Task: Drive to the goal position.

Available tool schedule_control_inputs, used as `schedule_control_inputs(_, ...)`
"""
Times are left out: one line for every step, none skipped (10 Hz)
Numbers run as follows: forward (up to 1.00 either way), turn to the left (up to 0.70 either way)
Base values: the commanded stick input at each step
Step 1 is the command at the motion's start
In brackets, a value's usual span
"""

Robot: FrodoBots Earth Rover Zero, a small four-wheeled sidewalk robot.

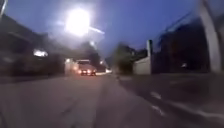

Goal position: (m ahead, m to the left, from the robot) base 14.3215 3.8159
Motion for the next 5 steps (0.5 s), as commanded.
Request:
schedule_control_inputs(0.70,-0.30)
schedule_control_inputs(0.70,-0.01)
schedule_control_inputs(0.70,0.00)
schedule_control_inputs(0.70,0.00)
schedule_control_inputs(0.70,0.00)
